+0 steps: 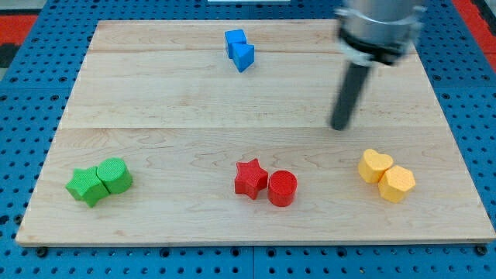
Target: Move the blue blocks to the top left of the board
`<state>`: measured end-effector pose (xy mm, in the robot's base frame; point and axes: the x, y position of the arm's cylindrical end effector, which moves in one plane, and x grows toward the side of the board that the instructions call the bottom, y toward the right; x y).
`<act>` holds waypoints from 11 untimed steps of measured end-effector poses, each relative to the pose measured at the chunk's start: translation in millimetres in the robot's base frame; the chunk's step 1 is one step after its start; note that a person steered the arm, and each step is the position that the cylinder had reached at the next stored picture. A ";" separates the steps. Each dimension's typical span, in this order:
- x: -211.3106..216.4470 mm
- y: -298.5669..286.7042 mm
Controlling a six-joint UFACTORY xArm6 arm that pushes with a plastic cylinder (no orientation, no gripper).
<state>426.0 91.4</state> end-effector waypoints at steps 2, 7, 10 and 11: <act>-68.1 -194.9; -100.6 41.4; -139.9 -41.1; -100.0 36.8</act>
<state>326.0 128.2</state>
